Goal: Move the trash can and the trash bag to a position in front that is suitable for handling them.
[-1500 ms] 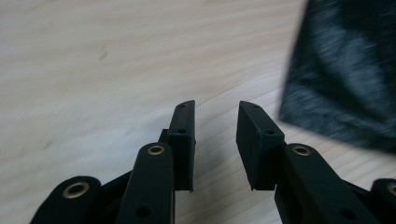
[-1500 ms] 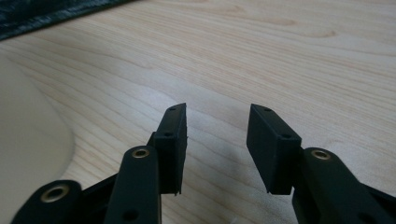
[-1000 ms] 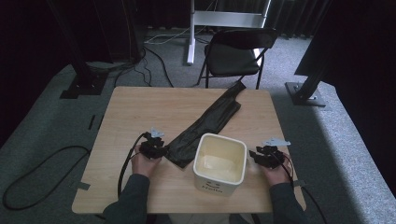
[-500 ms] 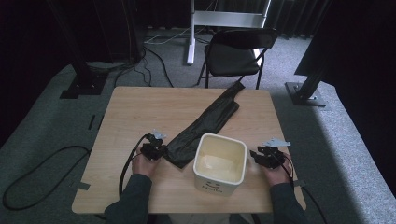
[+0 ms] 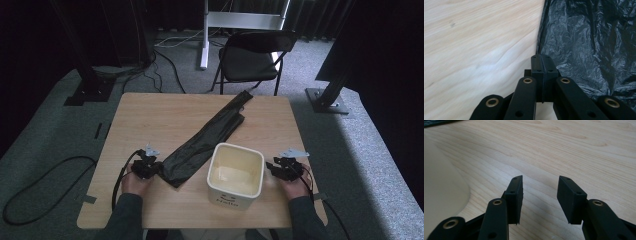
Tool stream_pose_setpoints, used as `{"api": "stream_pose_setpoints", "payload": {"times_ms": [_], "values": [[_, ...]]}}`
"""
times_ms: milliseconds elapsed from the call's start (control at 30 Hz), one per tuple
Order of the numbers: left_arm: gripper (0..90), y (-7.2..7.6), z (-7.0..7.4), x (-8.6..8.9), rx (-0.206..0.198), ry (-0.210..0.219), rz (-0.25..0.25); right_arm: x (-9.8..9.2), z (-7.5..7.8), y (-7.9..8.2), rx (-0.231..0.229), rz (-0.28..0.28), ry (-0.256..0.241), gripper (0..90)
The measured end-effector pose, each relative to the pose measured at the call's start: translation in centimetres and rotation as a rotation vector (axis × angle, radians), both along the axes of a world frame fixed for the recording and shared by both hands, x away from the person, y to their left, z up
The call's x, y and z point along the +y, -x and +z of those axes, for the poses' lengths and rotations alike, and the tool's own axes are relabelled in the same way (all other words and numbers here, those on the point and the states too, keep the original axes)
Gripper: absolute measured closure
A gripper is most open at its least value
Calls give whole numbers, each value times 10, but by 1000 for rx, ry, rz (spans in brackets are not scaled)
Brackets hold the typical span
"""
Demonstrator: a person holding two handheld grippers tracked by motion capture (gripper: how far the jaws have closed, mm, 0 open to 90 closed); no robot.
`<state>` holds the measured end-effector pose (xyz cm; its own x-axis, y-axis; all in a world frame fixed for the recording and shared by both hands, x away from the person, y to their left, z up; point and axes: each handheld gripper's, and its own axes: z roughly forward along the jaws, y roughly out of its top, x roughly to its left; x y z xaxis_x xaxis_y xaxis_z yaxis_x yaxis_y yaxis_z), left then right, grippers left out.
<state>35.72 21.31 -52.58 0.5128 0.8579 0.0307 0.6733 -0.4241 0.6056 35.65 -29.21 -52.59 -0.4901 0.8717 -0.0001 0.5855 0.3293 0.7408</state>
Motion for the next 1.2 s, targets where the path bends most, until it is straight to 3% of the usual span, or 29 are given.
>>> {"api": "stream_pose_setpoints", "payload": {"times_ms": [367, 700, 900, 1100, 1200], "values": [[876, 24, 1, 48, -3, -23, 65, 2, 0, 1, -1, 13, 6, 558], [836, 32, 1, 76, 1, -2, 135, 9, 1, 2, 6, 44, 18, 561], [696, 35, 0, 70, 1, 17, 120, 14, 7, 7, 11, 79, 6, 570], [641, 35, 9, 67, -26, 48, 131, 16, 12, 11, 24, 100, 2, 570], [627, 35, 15, 59, -36, 67, 112, 15, 12, 12, 34, 107, -2, 567]]}}
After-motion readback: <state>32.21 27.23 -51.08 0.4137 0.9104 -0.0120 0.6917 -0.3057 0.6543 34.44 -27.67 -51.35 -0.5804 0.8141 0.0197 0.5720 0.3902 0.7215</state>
